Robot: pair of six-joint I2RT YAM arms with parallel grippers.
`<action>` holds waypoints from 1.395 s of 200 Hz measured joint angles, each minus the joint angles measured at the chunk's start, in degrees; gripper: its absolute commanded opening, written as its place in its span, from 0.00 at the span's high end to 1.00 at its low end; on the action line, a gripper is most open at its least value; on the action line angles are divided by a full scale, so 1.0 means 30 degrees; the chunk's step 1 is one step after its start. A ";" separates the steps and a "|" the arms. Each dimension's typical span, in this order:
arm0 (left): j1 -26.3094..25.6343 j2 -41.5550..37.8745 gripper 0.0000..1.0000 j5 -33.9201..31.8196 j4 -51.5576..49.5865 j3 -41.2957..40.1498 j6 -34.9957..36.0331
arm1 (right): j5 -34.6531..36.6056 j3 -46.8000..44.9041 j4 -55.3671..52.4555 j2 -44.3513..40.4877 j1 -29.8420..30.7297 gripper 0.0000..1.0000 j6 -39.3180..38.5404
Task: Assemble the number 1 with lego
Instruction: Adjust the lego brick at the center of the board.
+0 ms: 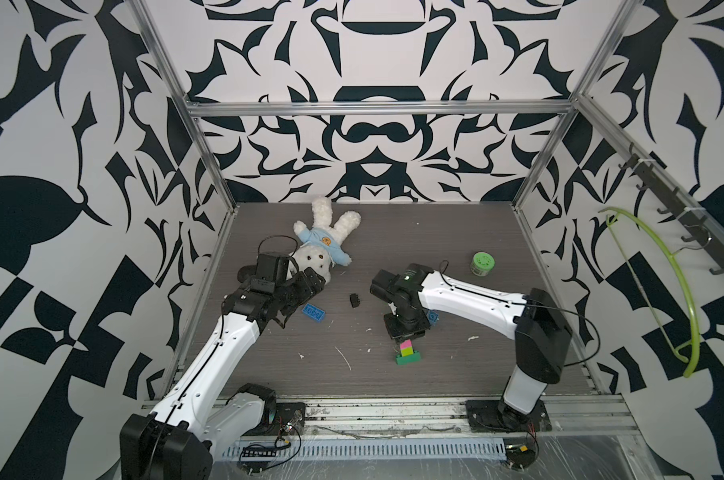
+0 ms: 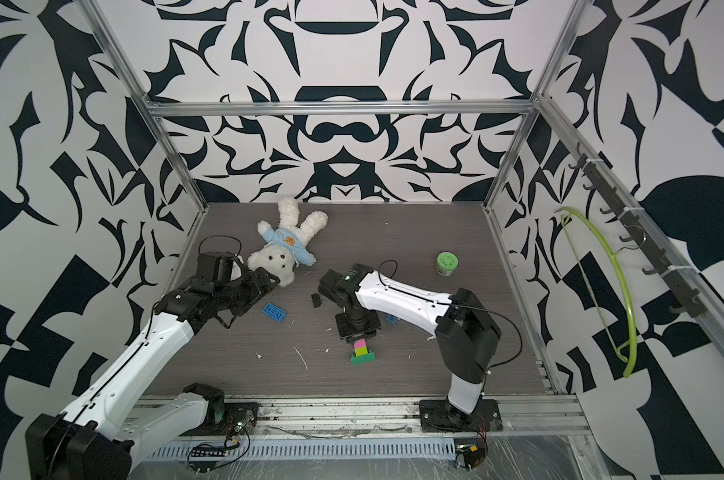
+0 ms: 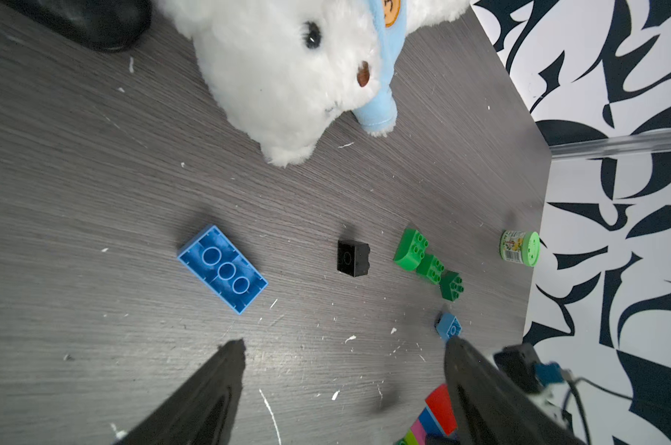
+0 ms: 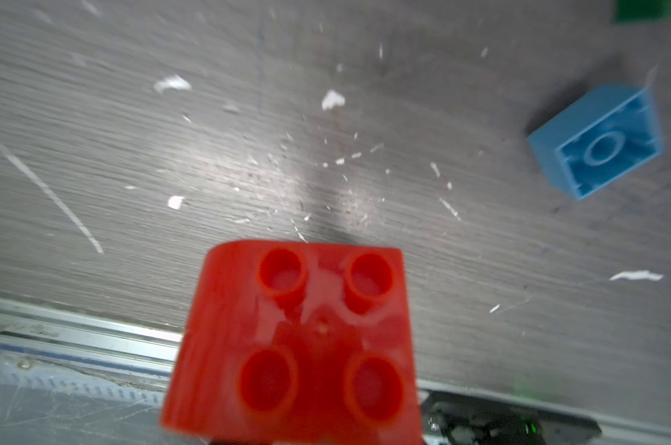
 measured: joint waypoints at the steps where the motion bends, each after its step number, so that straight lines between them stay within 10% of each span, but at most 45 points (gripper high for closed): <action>1: 0.0000 0.0000 0.13 0.0015 -0.0036 0.0007 0.0073 | -0.0051 0.0058 -0.0058 0.0102 -0.0029 0.97 0.0000; 83: 0.0146 -0.0291 0.13 0.0270 -0.1042 0.0277 0.1581 | -0.2237 0.1661 -0.1443 0.4255 -0.2477 0.92 -0.1071; 176: 0.0423 -0.0430 0.10 0.0437 -0.1042 0.0270 0.1472 | -0.2251 0.2251 -0.1508 0.5056 -0.3184 0.36 -0.2091; 279: 0.0423 0.4328 0.11 -0.0401 -0.2259 0.0306 -0.3235 | 0.2769 -0.1712 0.3628 -0.6921 -0.3286 0.38 -0.2113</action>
